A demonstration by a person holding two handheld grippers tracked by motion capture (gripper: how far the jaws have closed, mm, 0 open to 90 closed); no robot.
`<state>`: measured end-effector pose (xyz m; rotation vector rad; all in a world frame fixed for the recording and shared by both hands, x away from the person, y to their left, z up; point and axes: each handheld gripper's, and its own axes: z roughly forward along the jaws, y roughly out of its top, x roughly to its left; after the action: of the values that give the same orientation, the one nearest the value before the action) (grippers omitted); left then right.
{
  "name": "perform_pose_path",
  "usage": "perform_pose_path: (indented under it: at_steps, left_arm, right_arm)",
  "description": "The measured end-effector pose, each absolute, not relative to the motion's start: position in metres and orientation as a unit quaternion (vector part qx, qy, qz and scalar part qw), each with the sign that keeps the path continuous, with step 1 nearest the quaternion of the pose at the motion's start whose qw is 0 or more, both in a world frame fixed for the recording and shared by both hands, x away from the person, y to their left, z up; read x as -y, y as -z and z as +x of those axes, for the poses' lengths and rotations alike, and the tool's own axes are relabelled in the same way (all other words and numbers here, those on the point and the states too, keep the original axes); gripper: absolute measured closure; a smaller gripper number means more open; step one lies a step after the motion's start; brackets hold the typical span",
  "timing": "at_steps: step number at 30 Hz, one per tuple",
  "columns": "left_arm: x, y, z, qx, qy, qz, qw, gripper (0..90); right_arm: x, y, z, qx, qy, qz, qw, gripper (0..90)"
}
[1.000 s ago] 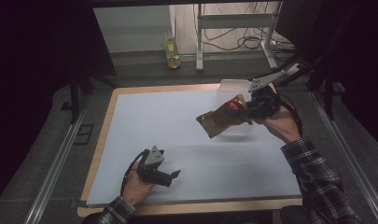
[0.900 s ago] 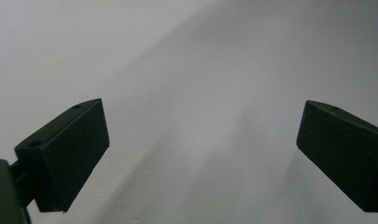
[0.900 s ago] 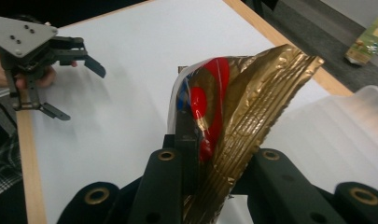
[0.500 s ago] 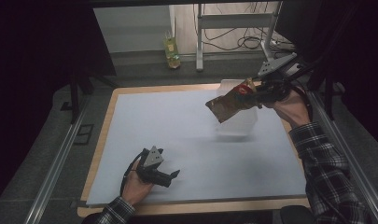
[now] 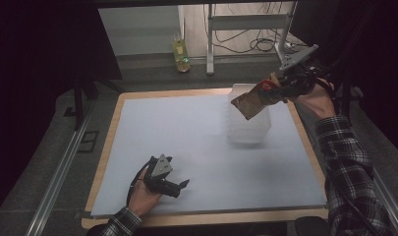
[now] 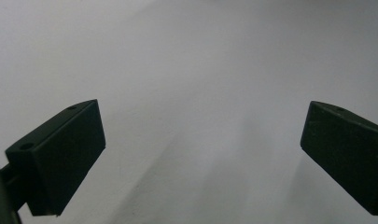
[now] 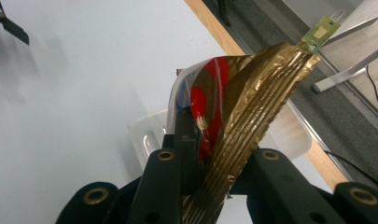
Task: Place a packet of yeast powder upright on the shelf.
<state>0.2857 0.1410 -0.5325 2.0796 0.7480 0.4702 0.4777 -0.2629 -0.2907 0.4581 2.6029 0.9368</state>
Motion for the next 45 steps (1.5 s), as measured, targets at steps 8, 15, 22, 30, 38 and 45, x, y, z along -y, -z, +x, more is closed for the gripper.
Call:
perform_pose_path:
  at_steps: [8, 15, 22, 30, 38, 45]
  left_arm:
    - [-0.141, 0.533, 0.285, -0.297, -0.191, 0.834, 0.425, 0.1]
    - [-0.141, 0.533, 0.285, -0.298, -0.189, 0.833, 0.426, 0.0]
    - [-0.141, 0.533, 0.285, -0.297, -0.189, 0.834, 0.425, 0.0]
    - [-0.141, 0.533, 0.285, -0.296, -0.188, 0.836, 0.423, 0.0]
    - [-0.141, 0.533, 0.284, -0.296, -0.188, 0.836, 0.423, 0.0]
    - [-0.141, 0.535, 0.285, -0.296, -0.185, 0.837, 0.421, 0.0]
  right_arm:
    - [0.271, 0.301, 0.495, -0.921, -0.307, 0.155, 0.182, 78.6]
    - [0.272, 0.31, 0.504, -0.93, -0.291, 0.142, 0.175, 78.6]
    - [0.271, 0.318, 0.51, -0.936, -0.285, 0.123, 0.165, 78.8]
    - [0.264, 0.32, 0.512, -0.945, -0.273, 0.094, 0.157, 79.2]
    - [0.244, 0.345, 0.521, -0.965, -0.211, 0.075, 0.139, 79.3]
    - [0.24, 0.356, 0.532, -0.966, -0.203, 0.094, 0.131, 79.2]
